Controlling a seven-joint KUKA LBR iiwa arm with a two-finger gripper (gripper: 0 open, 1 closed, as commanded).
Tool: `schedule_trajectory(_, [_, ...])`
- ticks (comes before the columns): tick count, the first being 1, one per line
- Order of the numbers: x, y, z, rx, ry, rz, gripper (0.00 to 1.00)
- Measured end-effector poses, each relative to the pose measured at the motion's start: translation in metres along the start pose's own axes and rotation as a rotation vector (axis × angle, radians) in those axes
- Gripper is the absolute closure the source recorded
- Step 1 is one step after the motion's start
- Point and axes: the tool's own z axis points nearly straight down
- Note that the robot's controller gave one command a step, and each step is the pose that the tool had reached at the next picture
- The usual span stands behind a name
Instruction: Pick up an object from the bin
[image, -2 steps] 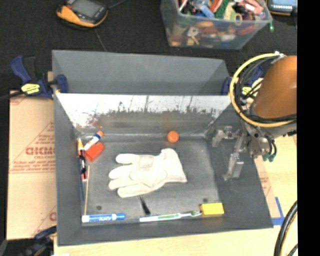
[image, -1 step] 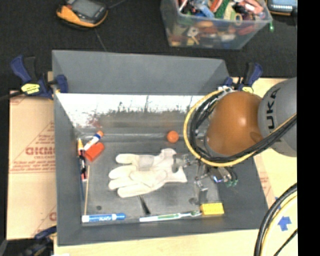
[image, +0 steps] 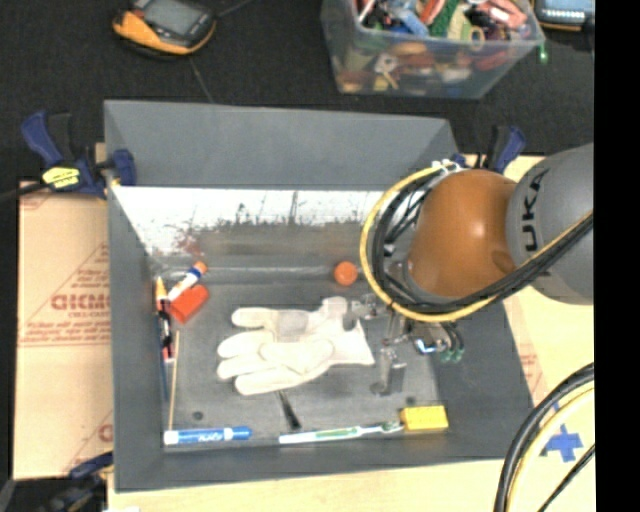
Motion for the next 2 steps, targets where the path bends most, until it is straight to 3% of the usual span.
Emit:
schedule_trajectory(1, [-0.047,0.024,0.04,-0.004,0.003,-0.052,0.0])
schedule_trajectory(2, [-0.058,0.041,0.09,0.002,-0.005,0.043,0.0])
